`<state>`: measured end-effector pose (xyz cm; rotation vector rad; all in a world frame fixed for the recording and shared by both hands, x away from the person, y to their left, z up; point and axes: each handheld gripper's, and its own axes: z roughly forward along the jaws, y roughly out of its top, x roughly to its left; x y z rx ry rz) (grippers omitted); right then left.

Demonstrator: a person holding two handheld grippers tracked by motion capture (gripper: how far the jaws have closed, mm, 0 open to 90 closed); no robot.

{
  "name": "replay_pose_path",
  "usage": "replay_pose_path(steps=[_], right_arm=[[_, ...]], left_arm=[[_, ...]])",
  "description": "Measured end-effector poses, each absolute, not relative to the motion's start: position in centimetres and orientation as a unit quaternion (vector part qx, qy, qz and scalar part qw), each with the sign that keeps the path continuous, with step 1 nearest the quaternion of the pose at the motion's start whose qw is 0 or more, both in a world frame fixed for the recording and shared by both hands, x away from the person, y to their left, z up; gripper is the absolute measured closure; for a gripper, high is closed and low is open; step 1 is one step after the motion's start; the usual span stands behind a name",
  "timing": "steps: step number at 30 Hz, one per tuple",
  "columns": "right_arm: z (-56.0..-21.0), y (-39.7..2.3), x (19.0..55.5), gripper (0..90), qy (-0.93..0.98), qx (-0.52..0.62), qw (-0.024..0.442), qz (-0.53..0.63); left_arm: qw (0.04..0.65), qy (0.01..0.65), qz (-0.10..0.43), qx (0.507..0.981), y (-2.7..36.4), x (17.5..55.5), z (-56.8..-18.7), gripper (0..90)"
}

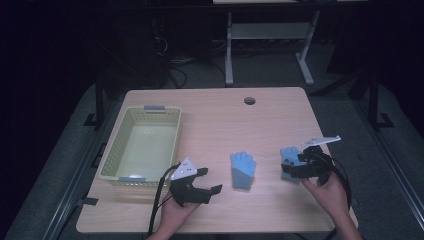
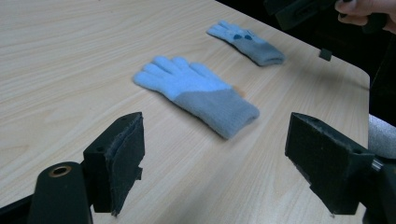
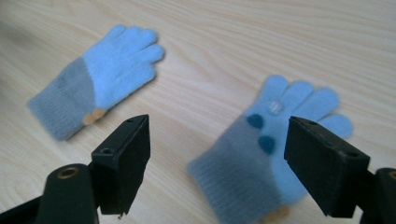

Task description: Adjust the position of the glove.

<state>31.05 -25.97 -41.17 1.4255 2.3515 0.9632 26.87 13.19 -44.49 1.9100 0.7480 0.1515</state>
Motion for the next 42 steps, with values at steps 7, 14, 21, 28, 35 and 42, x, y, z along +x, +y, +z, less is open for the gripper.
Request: replay_pose_path(steps=[7,14,21,28,35,42], right_arm=[[-40.9,-26.5,31.8,22.7,0.8,0.495,0.103,0.323],[-41.1,-26.8,32.8,24.5,0.797,0.509,0.095,0.311],[-41.8,-26.7,33.6,30.8,0.803,0.512,0.088,0.292],[-42.2,-26.9,34.2,33.0,0.798,0.527,0.076,0.28],[-42.4,-26.7,34.6,34.8,0.801,0.536,0.071,0.255],[-42.5,-26.5,35.5,37.6,0.809,0.538,0.069,0.228]], left_arm=[[0.514,0.306,0.063,0.798,13.2,27.0,-44.6,19.6],[0.52,0.312,0.058,0.793,13.2,27.0,-44.6,19.6],[0.521,0.314,0.058,0.791,13.3,27.0,-44.5,19.6],[0.522,0.315,0.054,0.791,13.4,27.1,-44.6,19.6],[0.523,0.316,0.054,0.79,13.3,27.1,-44.6,19.6],[0.521,0.317,0.052,0.791,13.4,27.1,-44.6,19.6]])
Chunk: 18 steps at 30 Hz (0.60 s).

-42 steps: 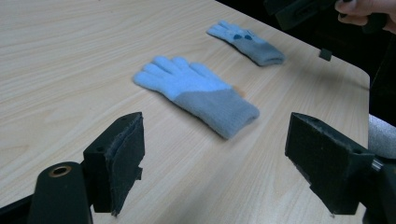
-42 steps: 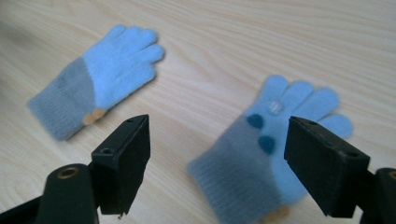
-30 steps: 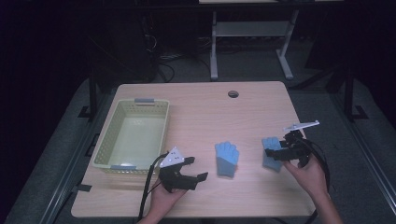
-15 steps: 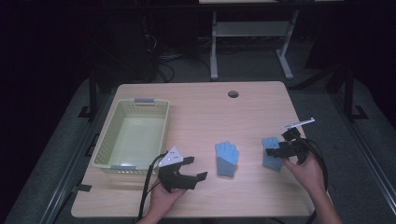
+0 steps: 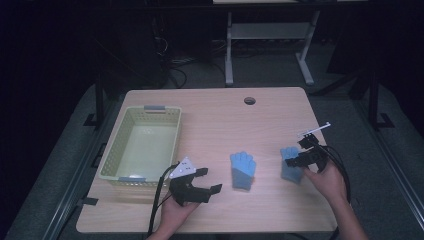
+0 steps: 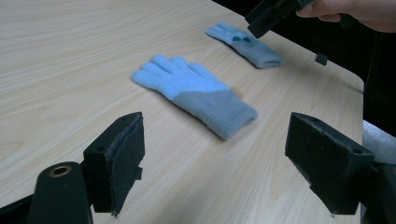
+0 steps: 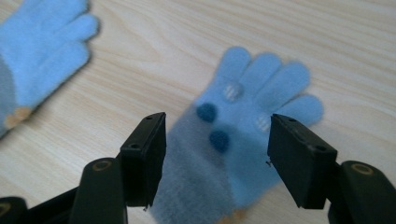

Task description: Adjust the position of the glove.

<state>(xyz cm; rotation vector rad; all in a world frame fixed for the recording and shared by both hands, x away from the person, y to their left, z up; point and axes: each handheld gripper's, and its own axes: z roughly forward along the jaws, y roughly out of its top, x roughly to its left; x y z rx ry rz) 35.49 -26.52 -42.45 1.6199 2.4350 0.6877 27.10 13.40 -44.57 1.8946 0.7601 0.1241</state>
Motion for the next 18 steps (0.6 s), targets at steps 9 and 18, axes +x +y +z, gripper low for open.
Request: replay_pose_path(steps=[9,18], right_arm=[[-43.3,-26.2,36.0,44.6,0.811,0.545,0.065,0.2],[-44.3,-25.2,36.0,54.7,0.828,0.531,0.089,0.155]], left_arm=[[0.522,0.32,0.047,0.789,13.5,27.2,-44.6,19.6],[0.522,0.32,0.046,0.789,13.5,27.2,-44.7,19.6]])
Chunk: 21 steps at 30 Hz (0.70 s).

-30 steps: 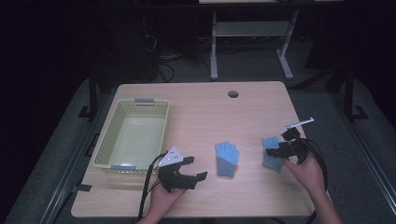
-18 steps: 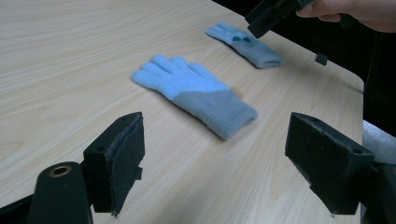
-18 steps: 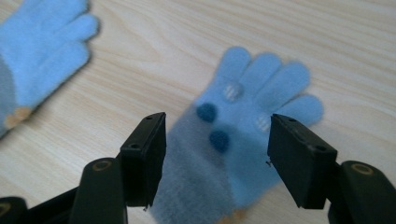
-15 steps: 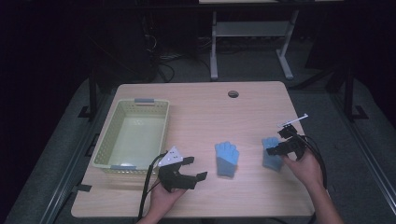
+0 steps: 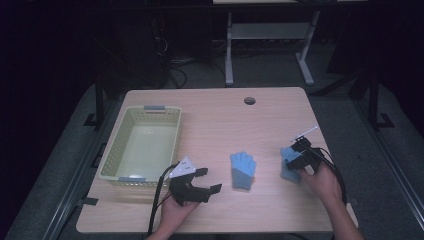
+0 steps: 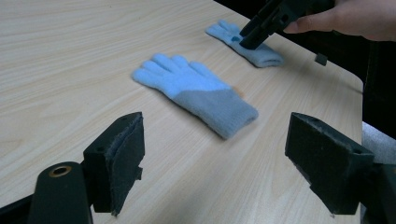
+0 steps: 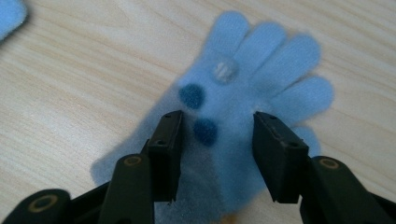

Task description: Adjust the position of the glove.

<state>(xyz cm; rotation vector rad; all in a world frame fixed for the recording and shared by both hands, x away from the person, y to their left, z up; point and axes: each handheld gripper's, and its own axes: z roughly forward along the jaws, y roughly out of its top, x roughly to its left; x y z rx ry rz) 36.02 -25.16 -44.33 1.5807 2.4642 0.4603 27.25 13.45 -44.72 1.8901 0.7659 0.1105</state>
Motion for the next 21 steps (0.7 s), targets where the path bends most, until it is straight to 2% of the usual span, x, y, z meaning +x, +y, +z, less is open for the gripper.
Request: replay_pose_path(steps=[5,9,14,21], right_arm=[[-44.3,-25.1,35.9,62.1,0.83,0.527,0.089,0.158],[-44.4,-25.2,35.8,75.4,0.833,0.519,0.088,0.171],[-44.2,-25.4,35.8,80.2,0.831,0.522,0.078,0.179],[-43.1,-25.1,35.3,81.4,0.832,0.511,0.092,0.195]], left_arm=[[0.522,0.32,0.046,0.789,13.4,27.2,-44.7,19.6],[0.523,0.32,0.049,0.789,13.5,27.2,-44.7,20.0],[0.525,0.321,0.051,0.786,13.6,27.3,-44.7,20.1],[0.526,0.326,0.052,0.784,13.7,27.3,-44.7,20.2]])
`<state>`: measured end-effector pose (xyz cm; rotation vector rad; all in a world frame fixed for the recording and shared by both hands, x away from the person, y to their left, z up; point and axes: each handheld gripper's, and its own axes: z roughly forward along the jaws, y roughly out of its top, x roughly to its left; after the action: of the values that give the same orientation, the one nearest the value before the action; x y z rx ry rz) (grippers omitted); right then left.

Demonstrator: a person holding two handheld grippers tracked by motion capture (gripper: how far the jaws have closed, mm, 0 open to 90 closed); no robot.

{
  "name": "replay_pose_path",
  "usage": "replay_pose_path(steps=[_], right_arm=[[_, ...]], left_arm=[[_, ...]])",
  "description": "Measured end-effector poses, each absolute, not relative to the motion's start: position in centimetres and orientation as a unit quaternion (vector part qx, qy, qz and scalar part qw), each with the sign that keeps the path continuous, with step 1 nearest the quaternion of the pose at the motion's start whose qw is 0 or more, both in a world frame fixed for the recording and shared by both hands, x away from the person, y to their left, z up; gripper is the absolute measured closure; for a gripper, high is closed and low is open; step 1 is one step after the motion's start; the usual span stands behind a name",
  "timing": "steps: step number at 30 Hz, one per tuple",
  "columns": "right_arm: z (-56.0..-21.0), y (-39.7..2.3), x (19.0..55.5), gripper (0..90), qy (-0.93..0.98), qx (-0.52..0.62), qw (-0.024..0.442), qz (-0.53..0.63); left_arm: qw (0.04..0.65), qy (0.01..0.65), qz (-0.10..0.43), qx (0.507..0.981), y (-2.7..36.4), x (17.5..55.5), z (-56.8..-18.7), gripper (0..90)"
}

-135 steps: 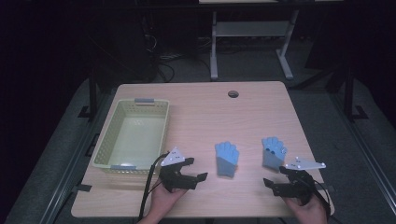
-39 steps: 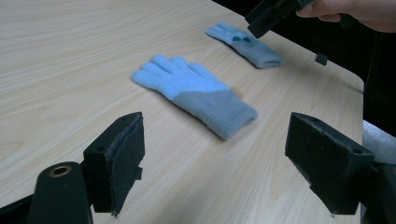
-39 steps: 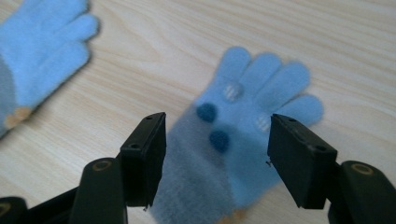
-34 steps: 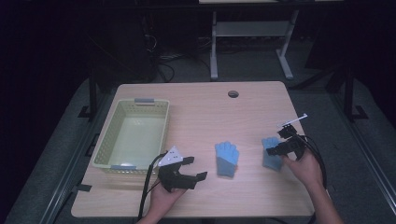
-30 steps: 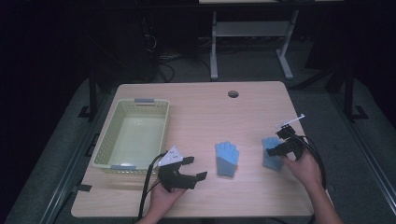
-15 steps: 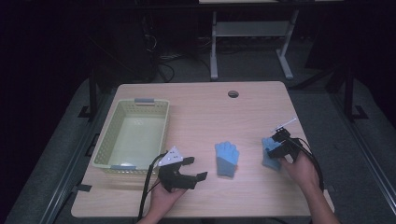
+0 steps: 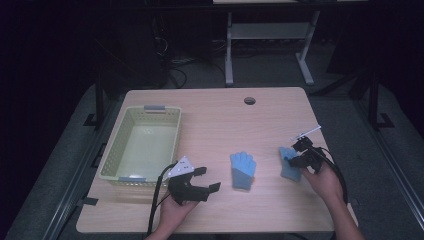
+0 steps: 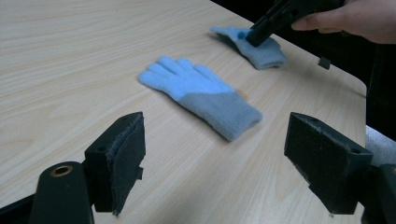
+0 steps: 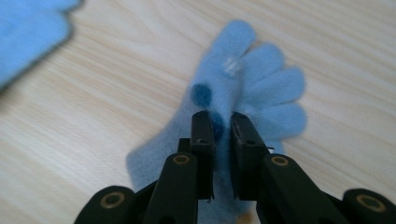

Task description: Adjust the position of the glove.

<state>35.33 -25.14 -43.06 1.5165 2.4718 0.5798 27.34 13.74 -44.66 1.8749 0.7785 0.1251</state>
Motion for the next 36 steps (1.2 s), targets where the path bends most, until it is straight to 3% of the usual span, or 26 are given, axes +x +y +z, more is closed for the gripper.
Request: replay_pose_path(steps=[10,16,36], right_arm=[[-39.9,-21.9,34.5,81.3,0.847,0.464,0.101,0.237],[-39.0,-19.4,34.3,81.0,0.853,0.445,0.083,0.26],[-40.2,-13.6,33.4,79.7,0.857,0.416,0.033,0.301]], left_arm=[[0.525,0.326,0.05,0.785,13.7,27.2,-44.6,20.2],[0.527,0.327,0.051,0.783,13.9,27.3,-44.6,20.3],[0.528,0.326,0.052,0.783,14.1,27.2,-44.4,21.0]])
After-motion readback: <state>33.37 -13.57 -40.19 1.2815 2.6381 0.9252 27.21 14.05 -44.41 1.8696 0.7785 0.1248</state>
